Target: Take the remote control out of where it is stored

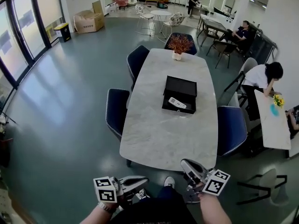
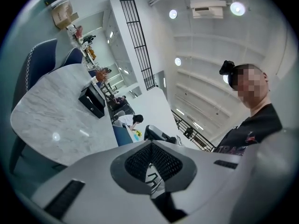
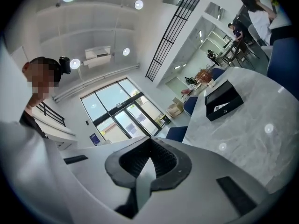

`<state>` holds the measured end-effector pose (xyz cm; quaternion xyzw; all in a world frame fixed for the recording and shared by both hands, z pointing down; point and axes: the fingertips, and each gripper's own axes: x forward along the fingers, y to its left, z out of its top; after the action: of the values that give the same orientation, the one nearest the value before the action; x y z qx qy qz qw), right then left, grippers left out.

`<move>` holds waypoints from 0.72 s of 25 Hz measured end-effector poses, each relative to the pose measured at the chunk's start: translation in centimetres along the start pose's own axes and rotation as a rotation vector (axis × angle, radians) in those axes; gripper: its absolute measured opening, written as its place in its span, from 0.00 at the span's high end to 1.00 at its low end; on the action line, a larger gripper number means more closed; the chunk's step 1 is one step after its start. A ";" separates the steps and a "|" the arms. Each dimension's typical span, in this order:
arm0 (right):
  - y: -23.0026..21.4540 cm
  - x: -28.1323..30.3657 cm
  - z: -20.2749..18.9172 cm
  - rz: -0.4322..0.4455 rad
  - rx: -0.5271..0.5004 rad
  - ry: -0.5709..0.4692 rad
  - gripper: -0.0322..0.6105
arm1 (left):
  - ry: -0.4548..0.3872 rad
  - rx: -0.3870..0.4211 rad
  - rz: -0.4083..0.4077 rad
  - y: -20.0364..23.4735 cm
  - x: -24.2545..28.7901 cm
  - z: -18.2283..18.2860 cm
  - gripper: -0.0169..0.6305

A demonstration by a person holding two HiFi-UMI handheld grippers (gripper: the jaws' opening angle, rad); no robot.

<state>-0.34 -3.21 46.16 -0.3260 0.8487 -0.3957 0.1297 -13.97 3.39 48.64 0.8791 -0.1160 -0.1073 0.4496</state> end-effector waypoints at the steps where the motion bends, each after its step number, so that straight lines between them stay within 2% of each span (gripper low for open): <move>1: -0.4 0.4 0.6 -0.007 -0.020 0.004 0.94 | -0.009 0.000 0.006 0.1 -0.3 0.2 0.97; 8: -4.6 4.5 5.9 -0.040 -0.150 0.080 0.94 | -0.107 0.014 0.069 1.4 -2.1 2.7 0.97; 18: -14.7 11.3 13.6 -0.121 -0.245 0.238 0.93 | -0.241 0.025 0.173 3.3 -1.6 5.8 0.97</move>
<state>4.31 -25.60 48.80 -0.3410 0.8787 -0.3321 -0.0363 -17.53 -2.43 48.15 0.8520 -0.2458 -0.1717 0.4291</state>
